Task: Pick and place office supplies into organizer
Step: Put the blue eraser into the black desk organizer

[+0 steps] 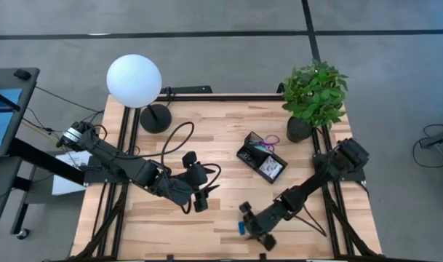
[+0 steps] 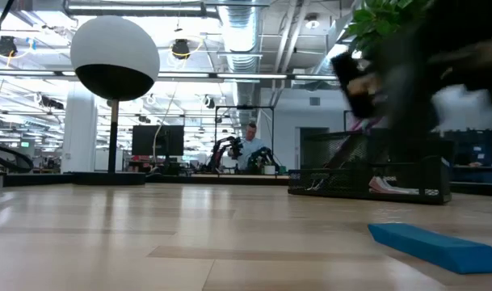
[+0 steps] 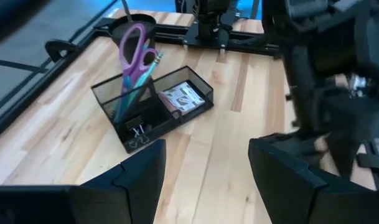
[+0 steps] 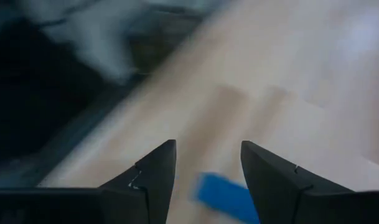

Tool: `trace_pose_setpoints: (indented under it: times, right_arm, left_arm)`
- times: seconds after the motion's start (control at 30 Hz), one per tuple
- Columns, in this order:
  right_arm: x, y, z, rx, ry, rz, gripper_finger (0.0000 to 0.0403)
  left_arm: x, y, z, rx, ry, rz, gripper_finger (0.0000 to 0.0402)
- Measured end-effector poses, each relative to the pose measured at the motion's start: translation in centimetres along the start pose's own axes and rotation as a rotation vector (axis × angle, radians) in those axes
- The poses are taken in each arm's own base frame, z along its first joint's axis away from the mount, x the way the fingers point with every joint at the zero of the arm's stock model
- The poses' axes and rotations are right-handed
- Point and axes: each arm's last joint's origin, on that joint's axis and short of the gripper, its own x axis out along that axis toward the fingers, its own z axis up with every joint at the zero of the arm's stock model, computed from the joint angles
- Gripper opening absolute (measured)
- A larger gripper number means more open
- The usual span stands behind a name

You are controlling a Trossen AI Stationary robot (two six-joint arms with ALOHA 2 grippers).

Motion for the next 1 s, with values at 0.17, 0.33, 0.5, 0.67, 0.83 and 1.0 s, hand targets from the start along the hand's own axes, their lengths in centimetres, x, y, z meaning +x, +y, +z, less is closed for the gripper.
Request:
trace_pose_setpoints:
  times: [0.17, 0.33, 0.5, 0.67, 0.83, 1.0]
  right_arm:
    - [-1.2, -0.6, 0.8, -0.080, -0.005, 0.160, 0.0178]
    - [-0.6, -3.0, 0.2, -0.125, 0.000, 0.096, 0.0176]
    - [0.5, -2.9, -1.3, -0.324, 0.058, 0.107, 0.0186]
    - [0.6, -3.0, -0.3, -0.353, 0.074, 0.106, 0.0201]
    - [0.5, -4.6, -0.1, -0.338, 0.133, 0.101, 0.0214]
    - [0.3, -5.1, -0.7, -0.311, 0.177, 0.165, 0.0220]
  left_arm:
    - [0.0, 0.0, 0.0, 0.000, 0.007, -0.014, 0.0226]
    - [0.0, 0.0, 0.0, -0.007, 0.006, -0.014, 0.0226]
    - [0.0, -0.1, -0.1, -0.007, 0.020, -0.042, 0.0226]
    - [0.0, -0.2, -0.1, -0.006, 0.036, -0.074, 0.0226]
    - [0.0, -0.2, -0.3, 0.002, 0.050, -0.074, 0.0226]
    - [0.0, -0.1, -0.3, 0.006, 0.056, -0.074, 0.0226]
